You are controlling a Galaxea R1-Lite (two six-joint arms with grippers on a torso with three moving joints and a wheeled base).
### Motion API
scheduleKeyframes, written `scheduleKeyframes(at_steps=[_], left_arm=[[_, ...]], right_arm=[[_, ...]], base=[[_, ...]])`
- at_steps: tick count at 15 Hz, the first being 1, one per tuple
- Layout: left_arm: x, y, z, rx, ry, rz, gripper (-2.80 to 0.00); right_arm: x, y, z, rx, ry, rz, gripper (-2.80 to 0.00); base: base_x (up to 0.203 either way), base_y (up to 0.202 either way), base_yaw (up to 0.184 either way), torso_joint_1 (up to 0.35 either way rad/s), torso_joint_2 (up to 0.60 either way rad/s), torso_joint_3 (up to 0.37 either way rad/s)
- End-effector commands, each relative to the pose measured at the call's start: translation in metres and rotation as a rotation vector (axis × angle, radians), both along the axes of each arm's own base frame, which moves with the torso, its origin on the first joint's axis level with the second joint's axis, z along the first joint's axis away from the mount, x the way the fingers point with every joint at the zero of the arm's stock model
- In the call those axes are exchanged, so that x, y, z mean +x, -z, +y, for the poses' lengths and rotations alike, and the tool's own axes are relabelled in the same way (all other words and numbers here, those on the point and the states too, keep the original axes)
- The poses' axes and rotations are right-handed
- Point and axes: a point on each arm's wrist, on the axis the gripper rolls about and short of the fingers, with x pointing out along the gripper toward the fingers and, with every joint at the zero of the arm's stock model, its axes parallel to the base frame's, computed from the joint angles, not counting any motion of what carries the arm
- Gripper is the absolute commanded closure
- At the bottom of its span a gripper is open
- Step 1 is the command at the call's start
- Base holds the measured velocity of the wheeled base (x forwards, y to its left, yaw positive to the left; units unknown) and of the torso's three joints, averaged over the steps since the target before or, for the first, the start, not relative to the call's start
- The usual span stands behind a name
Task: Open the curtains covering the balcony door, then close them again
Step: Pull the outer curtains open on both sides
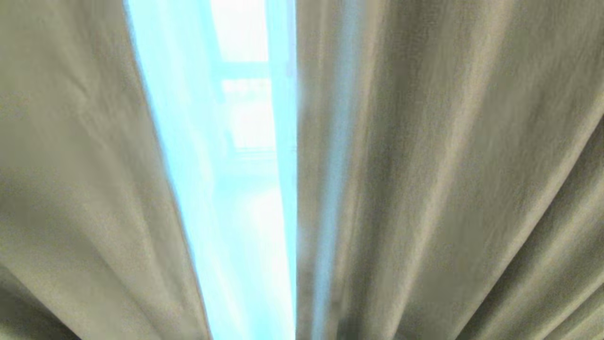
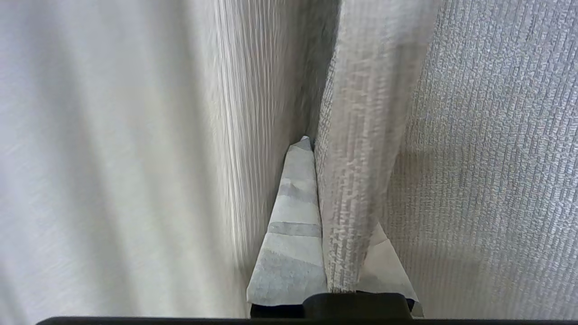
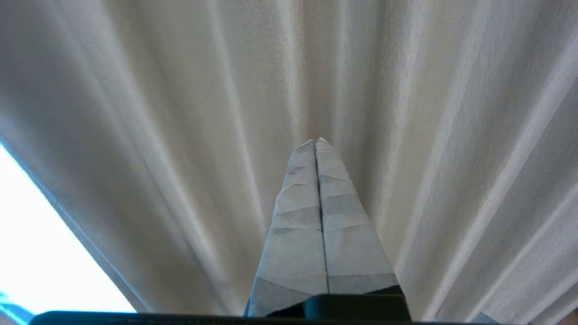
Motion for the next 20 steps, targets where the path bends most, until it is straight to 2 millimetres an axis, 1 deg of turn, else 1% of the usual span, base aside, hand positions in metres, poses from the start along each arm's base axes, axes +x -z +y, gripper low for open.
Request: scheduleKeyframes(at_steps=[1, 2, 4, 8, 11, 12, 13, 16, 18, 20], left_arm=[[-0.007, 0.020, 0.019, -0.043, -0.024, 0.016, 0.00], [-0.009, 0.019, 0.019, -0.040, -0.028, 0.013, 0.00], [-0.011, 0.010, 0.013, -0.022, -0.027, 0.005, 0.00], [-0.017, -0.019, -0.008, 0.041, -0.022, -0.020, 0.00], [-0.026, -0.050, -0.034, 0.093, -0.012, -0.052, 0.00], [-0.026, -0.060, -0.045, 0.106, 0.022, -0.052, 0.00], [-0.020, -0.068, -0.057, 0.118, 0.084, -0.040, 0.00], [-0.010, -0.090, -0.093, 0.159, 0.156, -0.058, 0.00], [-0.006, -0.091, -0.113, 0.134, 0.195, -0.054, 0.00], [-0.005, -0.084, -0.132, 0.093, 0.224, -0.039, 0.00]], right_arm=[[0.000, 0.000, 0.000, 0.000, 0.000, 0.001, 0.00], [0.000, 0.000, 0.000, 0.000, 0.000, 0.000, 0.00], [0.000, 0.000, 0.000, 0.000, 0.000, 0.000, 0.00], [0.000, 0.000, 0.000, 0.000, 0.000, 0.000, 0.00], [0.000, 0.000, 0.000, 0.000, 0.000, 0.000, 0.00], [0.000, 0.000, 0.000, 0.000, 0.000, 0.001, 0.00], [0.000, 0.000, 0.000, 0.001, 0.000, 0.000, 0.00], [0.000, 0.000, 0.000, 0.001, 0.000, 0.001, 0.00], [0.000, 0.000, 0.000, 0.000, 0.000, 0.001, 0.00], [0.000, 0.000, 0.000, 0.000, 0.000, 0.000, 0.00]], base=[[0.000, 0.000, 0.000, 0.000, 0.00, 0.000], [0.000, 0.000, 0.000, 0.000, 0.00, 0.000], [0.000, 0.000, 0.000, 0.000, 0.00, 0.000], [0.000, 0.000, 0.000, 0.000, 0.00, 0.000], [0.000, 0.000, 0.000, 0.000, 0.00, 0.000], [0.000, 0.000, 0.000, 0.000, 0.00, 0.000], [0.000, 0.000, 0.000, 0.000, 0.00, 0.000], [0.000, 0.000, 0.000, 0.000, 0.00, 0.000], [0.000, 0.000, 0.000, 0.000, 0.00, 0.000], [0.000, 0.000, 0.000, 0.000, 0.00, 0.000]])
